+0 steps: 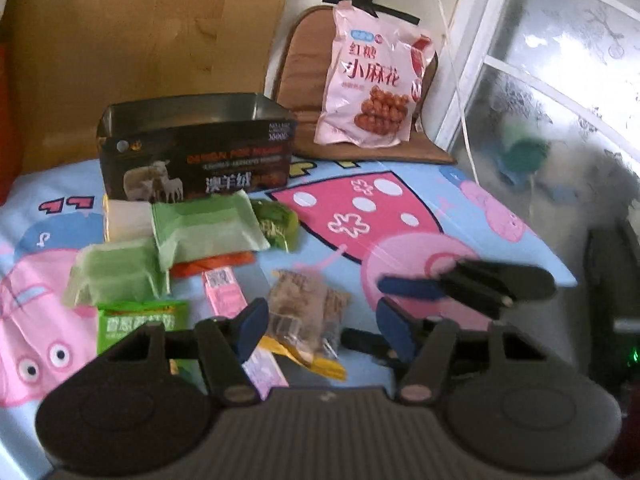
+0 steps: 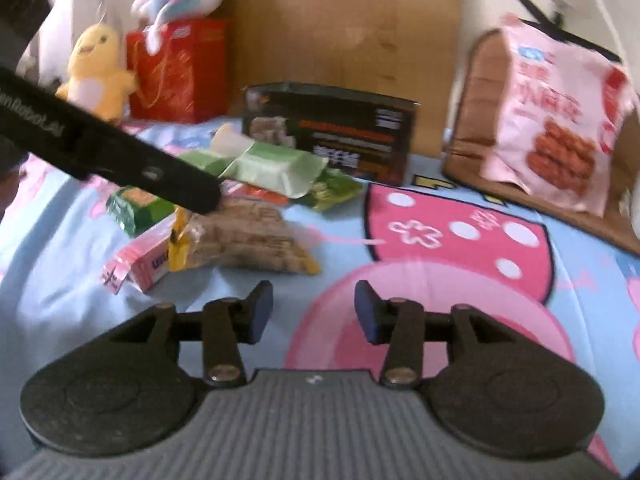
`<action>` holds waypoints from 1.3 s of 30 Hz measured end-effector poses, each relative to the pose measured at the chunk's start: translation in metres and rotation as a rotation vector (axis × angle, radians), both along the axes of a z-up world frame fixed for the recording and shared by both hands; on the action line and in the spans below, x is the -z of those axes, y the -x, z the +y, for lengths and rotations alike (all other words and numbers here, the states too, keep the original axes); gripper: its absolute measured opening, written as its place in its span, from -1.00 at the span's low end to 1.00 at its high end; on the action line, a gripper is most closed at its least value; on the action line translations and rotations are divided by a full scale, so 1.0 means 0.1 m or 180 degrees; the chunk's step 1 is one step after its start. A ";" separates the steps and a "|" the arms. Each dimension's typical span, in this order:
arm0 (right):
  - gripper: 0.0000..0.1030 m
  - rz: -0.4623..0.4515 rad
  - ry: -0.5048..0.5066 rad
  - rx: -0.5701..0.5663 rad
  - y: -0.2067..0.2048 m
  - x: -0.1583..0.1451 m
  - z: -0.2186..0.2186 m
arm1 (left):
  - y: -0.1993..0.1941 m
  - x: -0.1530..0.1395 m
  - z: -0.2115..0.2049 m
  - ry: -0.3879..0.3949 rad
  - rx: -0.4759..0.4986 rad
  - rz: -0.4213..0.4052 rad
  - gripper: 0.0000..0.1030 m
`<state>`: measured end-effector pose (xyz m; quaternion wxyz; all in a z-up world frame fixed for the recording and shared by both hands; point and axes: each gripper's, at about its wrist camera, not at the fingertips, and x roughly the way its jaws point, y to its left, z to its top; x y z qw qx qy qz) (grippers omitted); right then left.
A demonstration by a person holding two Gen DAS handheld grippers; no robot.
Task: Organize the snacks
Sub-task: 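Grasp the brown peanut bag with the left gripper, then lower the peanut bag into the black box and open left gripper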
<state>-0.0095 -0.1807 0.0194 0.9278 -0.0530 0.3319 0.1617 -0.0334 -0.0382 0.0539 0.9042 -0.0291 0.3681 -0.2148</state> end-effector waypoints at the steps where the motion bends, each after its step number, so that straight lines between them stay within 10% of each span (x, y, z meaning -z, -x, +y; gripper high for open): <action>1: 0.11 -0.0005 0.0012 -0.0054 -0.05 0.01 0.03 | 0.02 0.02 0.01 -0.0086 -0.0048 -0.0030 0.13; 4: 0.08 0.0065 -0.0108 -0.0167 -0.20 0.00 0.11 | 0.01 0.08 0.11 -0.0412 -0.0397 -0.0042 0.16; 7: -0.53 0.0454 -0.0807 -0.0616 -0.20 -0.11 0.22 | -0.02 0.06 0.41 -0.0287 -0.0733 0.0030 0.18; 12: -0.40 0.0127 -0.0785 -0.0976 0.12 -0.28 0.38 | 0.01 -0.05 0.73 -0.0165 -0.1118 -0.0028 0.09; 18: -0.23 0.0195 -0.0637 -0.0488 -0.03 -0.20 0.08 | -0.01 -0.15 0.71 0.0373 -0.0755 0.0091 0.16; 26: -0.06 0.0166 -0.0295 -0.0817 -0.34 0.03 0.24 | -0.16 0.11 0.29 -0.0055 -0.0642 0.0235 -0.02; 30: -0.39 0.0051 -0.0293 -0.0785 -0.29 -0.03 0.32 | -0.12 0.00 0.39 0.0146 -0.0512 0.0198 -0.41; 39: -0.51 -0.0649 -0.0453 -0.0403 -0.47 -0.34 0.14 | -0.43 -0.52 0.34 0.0172 -0.0379 -0.0361 -0.40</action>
